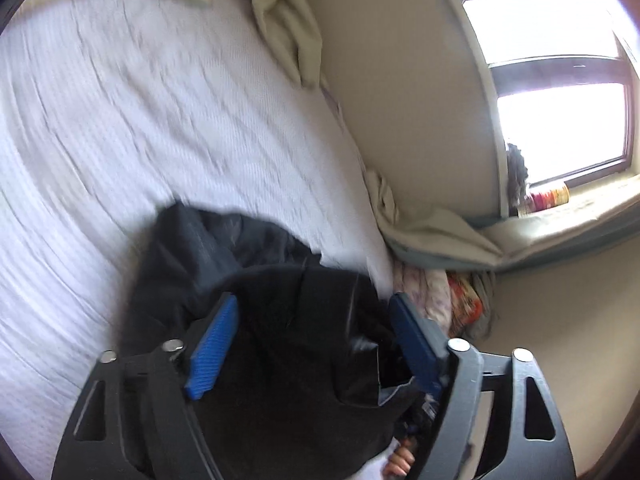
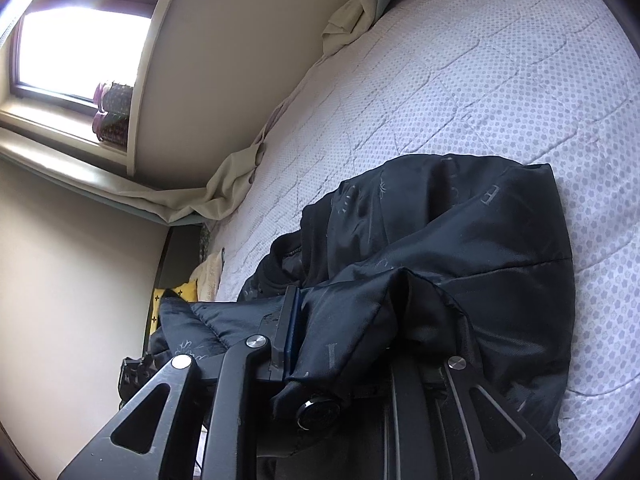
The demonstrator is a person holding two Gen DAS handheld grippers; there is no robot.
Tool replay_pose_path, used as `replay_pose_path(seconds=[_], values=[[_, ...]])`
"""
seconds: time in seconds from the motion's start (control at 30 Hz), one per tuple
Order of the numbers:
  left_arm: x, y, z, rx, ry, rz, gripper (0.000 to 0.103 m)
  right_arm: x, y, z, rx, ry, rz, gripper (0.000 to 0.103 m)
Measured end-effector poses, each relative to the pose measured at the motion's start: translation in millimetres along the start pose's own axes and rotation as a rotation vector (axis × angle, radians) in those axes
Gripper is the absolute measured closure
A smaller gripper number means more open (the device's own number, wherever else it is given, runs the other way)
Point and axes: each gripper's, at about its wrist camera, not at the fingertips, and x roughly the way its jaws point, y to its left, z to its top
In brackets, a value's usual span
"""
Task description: Fold large clothes
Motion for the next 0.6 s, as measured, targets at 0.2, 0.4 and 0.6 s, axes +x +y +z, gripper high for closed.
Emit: replay_pose_path(seconds=[0.2, 0.4, 0.6], values=[[-26, -28, -2, 0.146, -0.126, 0.12, 0.017, -5, 7, 3, 0.011, -0.001, 0.01, 0.075], [-20, -66, -32, 0.338, -0.137, 0.246, 0.017, -23, 21, 4, 0.017, -0.056, 0.058, 0.045], [0, -113, -90, 0.577, -0.097, 0.329, 0.017, -63, 42, 6, -0.041, -0.216, 0.011, 0.035]])
